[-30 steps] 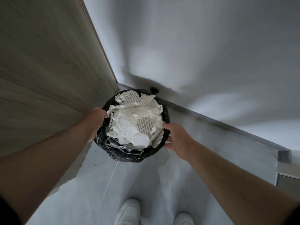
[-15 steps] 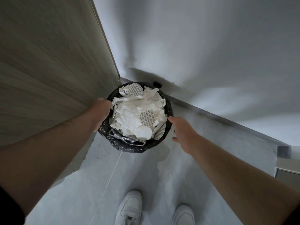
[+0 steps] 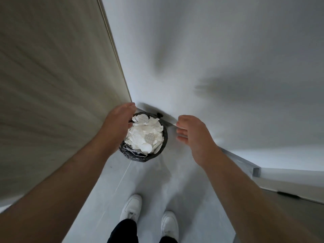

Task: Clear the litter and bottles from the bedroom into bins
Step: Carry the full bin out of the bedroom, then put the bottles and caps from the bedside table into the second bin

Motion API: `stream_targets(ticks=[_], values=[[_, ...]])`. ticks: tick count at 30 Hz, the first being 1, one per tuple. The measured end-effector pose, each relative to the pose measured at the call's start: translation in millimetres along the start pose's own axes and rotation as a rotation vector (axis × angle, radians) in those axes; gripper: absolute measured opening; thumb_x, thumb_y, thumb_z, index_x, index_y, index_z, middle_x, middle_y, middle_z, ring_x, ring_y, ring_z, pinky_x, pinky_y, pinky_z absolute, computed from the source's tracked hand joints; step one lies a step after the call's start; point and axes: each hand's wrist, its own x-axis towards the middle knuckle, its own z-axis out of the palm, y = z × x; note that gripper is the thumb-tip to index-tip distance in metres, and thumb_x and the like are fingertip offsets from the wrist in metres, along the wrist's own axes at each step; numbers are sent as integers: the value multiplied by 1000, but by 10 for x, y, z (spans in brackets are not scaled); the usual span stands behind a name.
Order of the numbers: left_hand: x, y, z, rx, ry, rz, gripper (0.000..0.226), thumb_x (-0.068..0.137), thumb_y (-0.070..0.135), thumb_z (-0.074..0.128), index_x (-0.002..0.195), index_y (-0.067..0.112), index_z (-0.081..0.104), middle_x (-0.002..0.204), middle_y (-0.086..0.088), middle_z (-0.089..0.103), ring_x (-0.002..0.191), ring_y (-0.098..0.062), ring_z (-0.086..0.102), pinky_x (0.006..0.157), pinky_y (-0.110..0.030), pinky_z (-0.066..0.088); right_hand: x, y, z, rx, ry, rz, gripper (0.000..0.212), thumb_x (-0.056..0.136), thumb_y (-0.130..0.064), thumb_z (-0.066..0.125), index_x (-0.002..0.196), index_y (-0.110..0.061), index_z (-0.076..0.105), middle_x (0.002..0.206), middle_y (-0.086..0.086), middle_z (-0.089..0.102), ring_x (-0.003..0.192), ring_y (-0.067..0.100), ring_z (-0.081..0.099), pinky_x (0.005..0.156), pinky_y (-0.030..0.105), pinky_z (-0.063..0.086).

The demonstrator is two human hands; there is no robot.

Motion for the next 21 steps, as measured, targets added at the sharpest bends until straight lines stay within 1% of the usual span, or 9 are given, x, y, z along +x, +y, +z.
stream_targets(ticks=[2, 5, 8, 9, 10, 12, 15, 18, 21], values=[[-425, 339, -52, -74, -5, 15, 19, 86, 31, 56, 103, 26, 63, 113, 4, 61, 105, -11, 57, 94, -33, 47, -458, -380, -76, 26, -16, -32, 16, 91, -11, 56, 77, -19, 58, 82, 6, 56, 82, 20, 52, 85, 39, 50], [-1043, 836, -154, -173, 4, 46, 20, 68, 30, 52, 83, 26, 65, 93, 8, 65, 94, -9, 59, 90, -32, 48, -1151, -843, -203, -6, -96, -99, 19, 90, -7, 55, 74, -15, 58, 85, 8, 55, 82, 22, 51, 82, 37, 49], [-1627, 1166, -332, -210, 44, 81, 26, 69, 31, 51, 89, 25, 67, 100, 5, 68, 100, -14, 62, 93, -37, 48, -1793, -1112, -347, -87, -196, -193, 15, 86, -9, 59, 82, 5, 57, 83, 7, 49, 79, 21, 47, 77, 36, 46], [-1816, 1269, -400, -206, 51, 104, 28, 71, 33, 51, 93, 25, 66, 105, 3, 67, 105, -16, 61, 95, -39, 48, -1982, -1188, -400, -100, -212, -220, 14, 87, -9, 58, 89, 5, 59, 83, 6, 52, 79, 21, 48, 78, 35, 47], [-1993, 1372, -466, -208, 66, 122, 29, 72, 34, 50, 95, 26, 65, 108, 2, 67, 108, -18, 60, 97, -40, 47, -2170, -1272, -433, -99, -222, -231, 10, 90, -10, 58, 94, -4, 64, 86, 3, 58, 81, 19, 54, 81, 34, 49], [-2331, 1571, -605, -209, 91, 140, 29, 73, 34, 50, 97, 26, 65, 110, 3, 66, 111, -20, 59, 98, -42, 47, -2496, -1397, -477, -110, -238, -235, 18, 92, -15, 57, 106, -23, 65, 104, -2, 67, 88, 16, 62, 89, 34, 52], [-2858, 1868, -768, -196, 122, 184, 28, 73, 35, 51, 97, 29, 66, 111, 5, 67, 111, -20, 60, 100, -45, 47, -2982, -1622, -480, -175, -294, -314, 25, 85, -29, 63, 110, -34, 63, 116, -5, 65, 96, 12, 63, 98, 38, 50], [-3374, 2038, -948, -167, 161, 239, 28, 73, 37, 53, 97, 32, 66, 115, 6, 66, 111, -15, 60, 98, -40, 48, -3383, -1825, -407, -253, -352, -407, 35, 70, -42, 56, 104, -40, 62, 115, -11, 64, 106, 10, 60, 103, 42, 45], [-3861, 2110, -1139, -146, 202, 283, 30, 74, 41, 53, 101, 37, 63, 118, 10, 64, 113, -9, 58, 98, -33, 47, -3744, -1920, -283, -340, -446, -474, 34, 69, -43, 52, 101, -40, 61, 104, -12, 65, 105, 10, 59, 104, 44, 44]])
